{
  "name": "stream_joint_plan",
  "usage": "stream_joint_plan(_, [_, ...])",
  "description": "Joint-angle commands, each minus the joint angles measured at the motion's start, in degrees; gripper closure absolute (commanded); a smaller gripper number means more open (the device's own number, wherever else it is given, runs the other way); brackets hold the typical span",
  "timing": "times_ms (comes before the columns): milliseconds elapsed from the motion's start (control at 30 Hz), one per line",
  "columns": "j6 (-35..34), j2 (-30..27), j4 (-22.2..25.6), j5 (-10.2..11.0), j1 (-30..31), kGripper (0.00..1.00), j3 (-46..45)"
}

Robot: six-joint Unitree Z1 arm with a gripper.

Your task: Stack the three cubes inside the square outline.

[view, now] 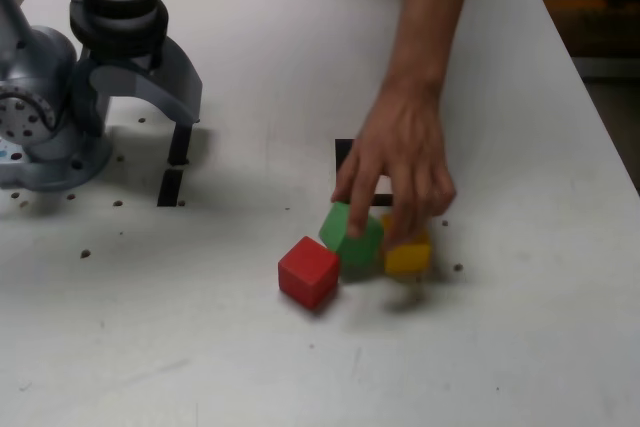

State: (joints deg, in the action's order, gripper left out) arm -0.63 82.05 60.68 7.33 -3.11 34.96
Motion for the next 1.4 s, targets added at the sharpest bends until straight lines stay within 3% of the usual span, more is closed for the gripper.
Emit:
stream_joint_plan(0, [-0.1,0.0,0.6,0.1,-0.2,0.01,-1.4])
stream_joint_plan(600, [0.0,0.0,0.7,0.5,-0.2,0.01,-1.2])
stream_joint_plan(800, [0.6,-0.7,8.2,1.3,2.1,0.0,7.7])
stream_joint_plan(1033, [2.1,-1.6,16.1,0.0,6.9,0.0,22.8])
stream_joint_plan(1367, [1.1,1.5,17.5,-1.7,12.9,0.0,29.8])
